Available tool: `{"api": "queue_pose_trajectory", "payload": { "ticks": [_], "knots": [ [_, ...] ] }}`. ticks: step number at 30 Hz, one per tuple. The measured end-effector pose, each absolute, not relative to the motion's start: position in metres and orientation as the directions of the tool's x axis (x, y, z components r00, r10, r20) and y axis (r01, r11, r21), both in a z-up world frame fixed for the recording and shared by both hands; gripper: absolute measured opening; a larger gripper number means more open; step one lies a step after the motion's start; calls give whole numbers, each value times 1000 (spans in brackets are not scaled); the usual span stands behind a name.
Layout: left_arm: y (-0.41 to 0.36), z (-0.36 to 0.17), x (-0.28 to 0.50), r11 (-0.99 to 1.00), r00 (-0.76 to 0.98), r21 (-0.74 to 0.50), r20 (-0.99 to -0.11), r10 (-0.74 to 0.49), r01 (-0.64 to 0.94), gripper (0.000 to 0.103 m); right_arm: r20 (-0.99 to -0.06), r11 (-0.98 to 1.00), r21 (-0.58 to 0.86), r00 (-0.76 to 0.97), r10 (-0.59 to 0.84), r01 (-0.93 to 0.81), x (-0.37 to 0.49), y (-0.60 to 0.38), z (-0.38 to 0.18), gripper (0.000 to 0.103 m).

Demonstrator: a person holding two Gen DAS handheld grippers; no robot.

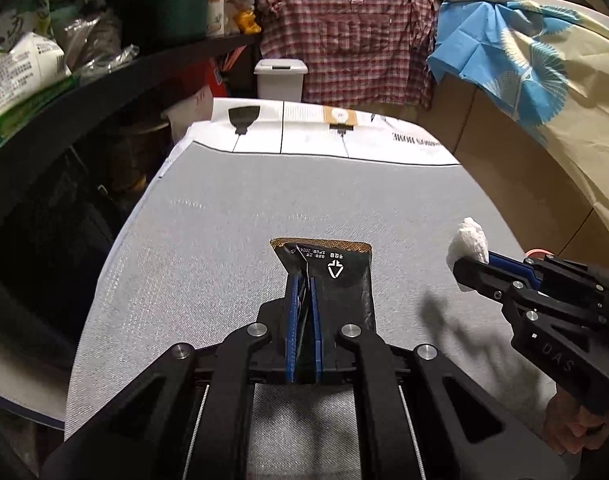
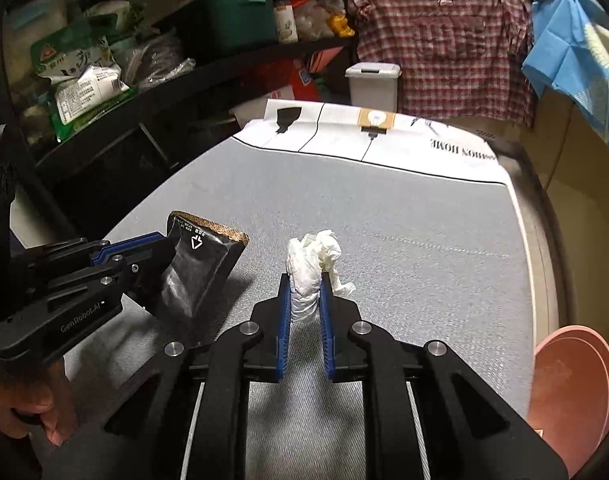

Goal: Collect trash
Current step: 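Grasp the white tissue with the right tool while the left tool grasps the black wrapper, then carry the tissue and black wrapper over the pink bucket with both tools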

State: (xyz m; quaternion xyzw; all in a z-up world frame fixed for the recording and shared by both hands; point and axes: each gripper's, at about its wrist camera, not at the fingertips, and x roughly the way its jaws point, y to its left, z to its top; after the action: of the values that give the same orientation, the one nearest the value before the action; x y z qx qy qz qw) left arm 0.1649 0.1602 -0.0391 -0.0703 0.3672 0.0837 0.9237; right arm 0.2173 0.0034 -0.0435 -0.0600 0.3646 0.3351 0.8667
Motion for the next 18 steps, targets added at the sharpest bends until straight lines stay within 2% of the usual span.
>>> {"api": "queue_pose_trajectory", "payload": {
  "ticks": [18],
  "knots": [
    [143, -6, 140, 983, 768, -65, -634, 90, -169, 6, -604, 809, 111, 607, 516, -578, 185, -35, -1, 14]
  ]
}}
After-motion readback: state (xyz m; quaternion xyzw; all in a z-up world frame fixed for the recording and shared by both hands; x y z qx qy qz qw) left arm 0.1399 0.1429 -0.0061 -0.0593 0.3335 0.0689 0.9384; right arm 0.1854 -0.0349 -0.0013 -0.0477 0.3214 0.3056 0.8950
